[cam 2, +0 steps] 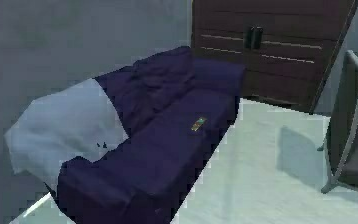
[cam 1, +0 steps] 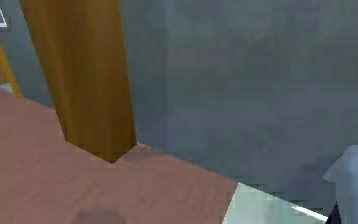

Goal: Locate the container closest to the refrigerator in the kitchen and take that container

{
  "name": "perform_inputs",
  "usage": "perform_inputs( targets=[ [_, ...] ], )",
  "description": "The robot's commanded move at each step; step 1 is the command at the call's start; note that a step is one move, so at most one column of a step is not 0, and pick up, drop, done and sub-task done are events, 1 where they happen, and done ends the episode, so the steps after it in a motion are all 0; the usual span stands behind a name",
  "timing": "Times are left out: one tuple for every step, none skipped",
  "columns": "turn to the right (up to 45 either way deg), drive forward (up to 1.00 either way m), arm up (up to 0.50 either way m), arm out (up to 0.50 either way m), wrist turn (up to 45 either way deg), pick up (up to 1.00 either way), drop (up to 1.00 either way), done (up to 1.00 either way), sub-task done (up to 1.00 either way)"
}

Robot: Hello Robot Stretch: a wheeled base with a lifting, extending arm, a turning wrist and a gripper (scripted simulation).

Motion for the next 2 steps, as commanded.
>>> perform_inputs(
  targets=[
    [-45.0, 0.0, 0.0, 0.0, 0.0, 0.0, 0.0, 0.0, 0.0],
    [-45.0, 0.0, 0.0, 0.0, 0.0, 0.0, 0.0, 0.0, 0.0]
  ],
)
